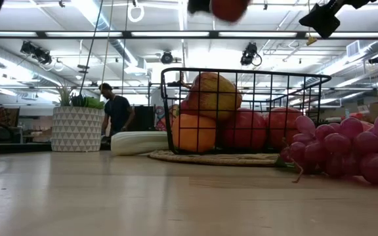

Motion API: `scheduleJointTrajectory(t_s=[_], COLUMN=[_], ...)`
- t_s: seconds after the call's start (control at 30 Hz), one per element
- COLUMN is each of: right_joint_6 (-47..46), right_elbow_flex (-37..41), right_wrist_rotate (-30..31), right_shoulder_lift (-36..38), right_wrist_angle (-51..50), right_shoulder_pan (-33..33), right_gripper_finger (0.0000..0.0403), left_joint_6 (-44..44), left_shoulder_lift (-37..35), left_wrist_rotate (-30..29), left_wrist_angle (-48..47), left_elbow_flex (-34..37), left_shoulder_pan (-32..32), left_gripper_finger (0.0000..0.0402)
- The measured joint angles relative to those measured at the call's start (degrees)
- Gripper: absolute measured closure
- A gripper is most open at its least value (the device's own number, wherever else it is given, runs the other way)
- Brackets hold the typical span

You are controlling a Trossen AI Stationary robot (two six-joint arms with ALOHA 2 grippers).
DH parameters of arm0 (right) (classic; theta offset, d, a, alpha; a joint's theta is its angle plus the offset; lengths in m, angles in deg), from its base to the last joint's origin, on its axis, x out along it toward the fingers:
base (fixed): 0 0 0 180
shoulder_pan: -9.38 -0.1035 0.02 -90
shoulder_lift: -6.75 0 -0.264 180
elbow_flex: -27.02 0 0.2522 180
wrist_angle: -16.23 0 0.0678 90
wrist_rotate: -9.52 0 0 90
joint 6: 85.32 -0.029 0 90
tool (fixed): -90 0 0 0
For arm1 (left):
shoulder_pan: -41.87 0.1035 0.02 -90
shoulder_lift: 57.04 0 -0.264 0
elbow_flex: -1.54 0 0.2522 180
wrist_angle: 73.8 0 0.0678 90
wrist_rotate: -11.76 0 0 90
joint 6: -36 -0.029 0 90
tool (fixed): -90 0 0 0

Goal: Build produce basket
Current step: Put the apple into the wire basket

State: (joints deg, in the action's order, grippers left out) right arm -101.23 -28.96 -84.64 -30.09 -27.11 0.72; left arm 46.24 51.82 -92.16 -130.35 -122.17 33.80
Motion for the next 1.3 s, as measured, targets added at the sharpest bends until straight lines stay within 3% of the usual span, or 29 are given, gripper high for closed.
scheduleJointTrajectory(t_s=[0.37,0.87,1.3], right_joint_6=[0.0,-1.8,-2.0], right_elbow_flex=[0.0,0.0,0.0], right_wrist_rotate=[-0.1,-0.1,-0.1], right_shoulder_lift=[0.0,0.0,0.0], right_wrist_angle=[0.0,0.0,0.4], right_shoulder_pan=[0.0,0.0,0.0], right_gripper_finger=[0.0003,0.0003,0.0003], left_joint_6=[1.9,-3.9,0.9], left_shoulder_lift=[4.7,4.8,4.8], left_wrist_rotate=[0.9,2.6,1.8], left_wrist_angle=[-22.1,-16.8,-15.1], left_elbow_flex=[0.3,8.1,10.4], left_shoulder_pan=[9.7,11.4,11.1], left_gripper_finger=[0.0099,0.0099,0.0089])
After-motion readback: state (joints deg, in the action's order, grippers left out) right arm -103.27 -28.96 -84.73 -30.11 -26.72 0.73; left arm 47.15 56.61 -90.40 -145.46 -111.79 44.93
